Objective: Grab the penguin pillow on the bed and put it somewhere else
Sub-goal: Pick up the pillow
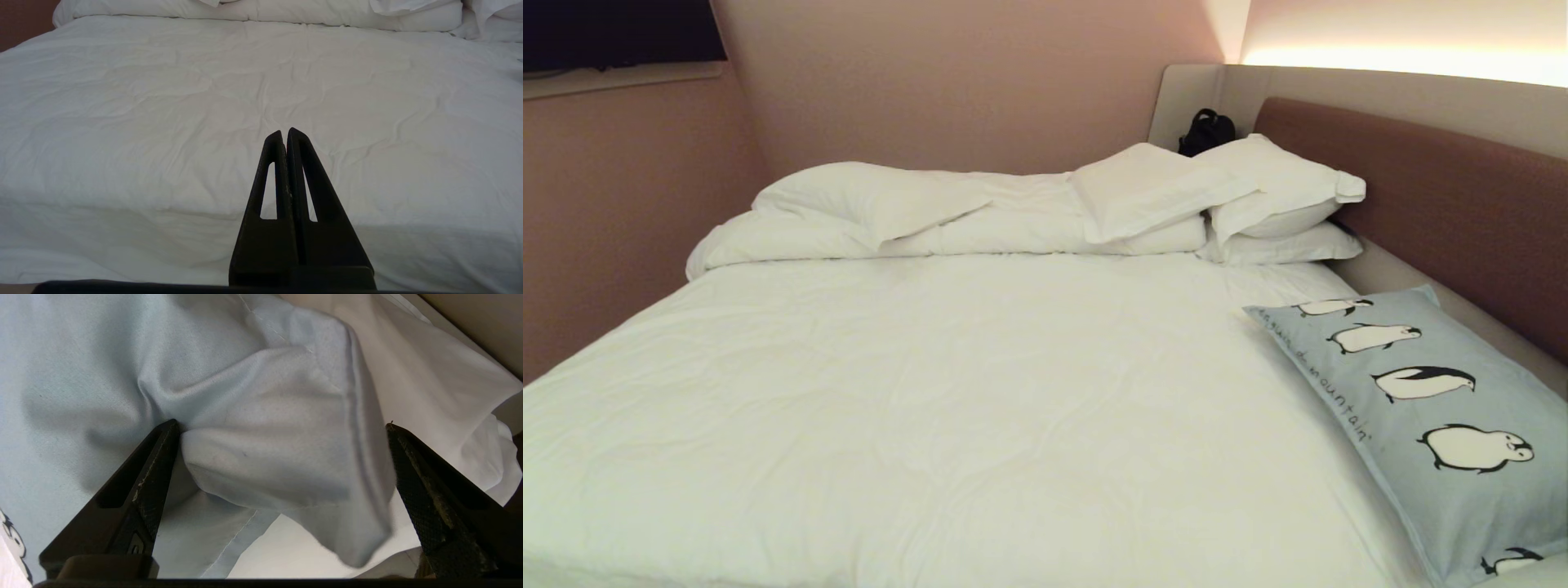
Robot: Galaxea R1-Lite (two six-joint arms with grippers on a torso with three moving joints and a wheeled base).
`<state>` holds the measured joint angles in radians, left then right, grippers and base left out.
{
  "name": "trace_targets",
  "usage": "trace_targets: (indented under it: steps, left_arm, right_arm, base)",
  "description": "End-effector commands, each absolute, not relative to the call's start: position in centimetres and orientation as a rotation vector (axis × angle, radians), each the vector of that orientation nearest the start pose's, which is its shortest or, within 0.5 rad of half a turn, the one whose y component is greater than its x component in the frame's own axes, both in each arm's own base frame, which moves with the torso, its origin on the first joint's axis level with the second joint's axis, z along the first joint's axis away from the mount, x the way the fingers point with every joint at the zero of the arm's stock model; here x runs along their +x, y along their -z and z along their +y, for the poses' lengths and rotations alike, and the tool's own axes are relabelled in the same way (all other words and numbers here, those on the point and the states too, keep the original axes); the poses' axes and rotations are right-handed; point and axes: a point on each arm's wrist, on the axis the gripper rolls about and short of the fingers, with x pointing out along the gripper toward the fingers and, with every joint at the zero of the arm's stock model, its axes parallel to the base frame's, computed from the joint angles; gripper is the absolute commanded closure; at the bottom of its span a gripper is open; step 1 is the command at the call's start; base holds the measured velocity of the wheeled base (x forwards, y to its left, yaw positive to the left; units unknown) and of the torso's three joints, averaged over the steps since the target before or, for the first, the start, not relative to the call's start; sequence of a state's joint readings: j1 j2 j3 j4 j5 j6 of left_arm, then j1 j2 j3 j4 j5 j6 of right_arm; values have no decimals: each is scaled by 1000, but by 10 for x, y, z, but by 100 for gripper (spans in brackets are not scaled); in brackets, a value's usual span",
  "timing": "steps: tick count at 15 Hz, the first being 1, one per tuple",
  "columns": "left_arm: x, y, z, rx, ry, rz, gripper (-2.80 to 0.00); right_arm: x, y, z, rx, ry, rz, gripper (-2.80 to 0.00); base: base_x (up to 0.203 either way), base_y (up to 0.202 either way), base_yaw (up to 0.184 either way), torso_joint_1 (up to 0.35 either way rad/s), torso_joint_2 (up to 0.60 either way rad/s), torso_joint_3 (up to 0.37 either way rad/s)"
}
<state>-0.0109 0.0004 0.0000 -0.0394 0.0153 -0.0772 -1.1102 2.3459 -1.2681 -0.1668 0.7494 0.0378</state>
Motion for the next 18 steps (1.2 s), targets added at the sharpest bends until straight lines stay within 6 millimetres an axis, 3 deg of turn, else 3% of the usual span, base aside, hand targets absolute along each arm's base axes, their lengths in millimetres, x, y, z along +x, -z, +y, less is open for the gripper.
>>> trace_targets:
  steps: [1,3,4,8,11,15,18]
  left_arm:
    - [-23,-80,1,-79,-3,-40,0]
    - [-23,-80,1,-79,-3,-40,0]
    - [-23,-80,1,-79,-3,-40,0]
    - [-23,-80,1,-79,-3,-40,0]
    - [-23,-80,1,-79,-3,-40,0]
    - [-23,-80,1,-79,-3,-40,0]
    - [-23,-80,1,-79,-3,-40,0]
  right_arm:
    - [203,-20,-368,762,336,539,-280]
    - [206,-23,-369,757,333,533,-280]
    - [208,-25,-370,754,331,528,0]
    - [223,-34,-359,729,290,533,0]
    - [244,-48,-340,727,228,569,0]
    - [248,-67,-330,742,213,567,0]
    - [251,-110,-312,758,187,507,0]
  base:
    - [0,0,0,0,0,0]
    - [0,0,0,0,0,0]
    - [0,0,0,0,0,0]
    - [0,0,0,0,0,0]
    - [0,0,0,0,0,0]
    - [0,0,0,0,0,0]
    - [0,0,0,0,0,0]
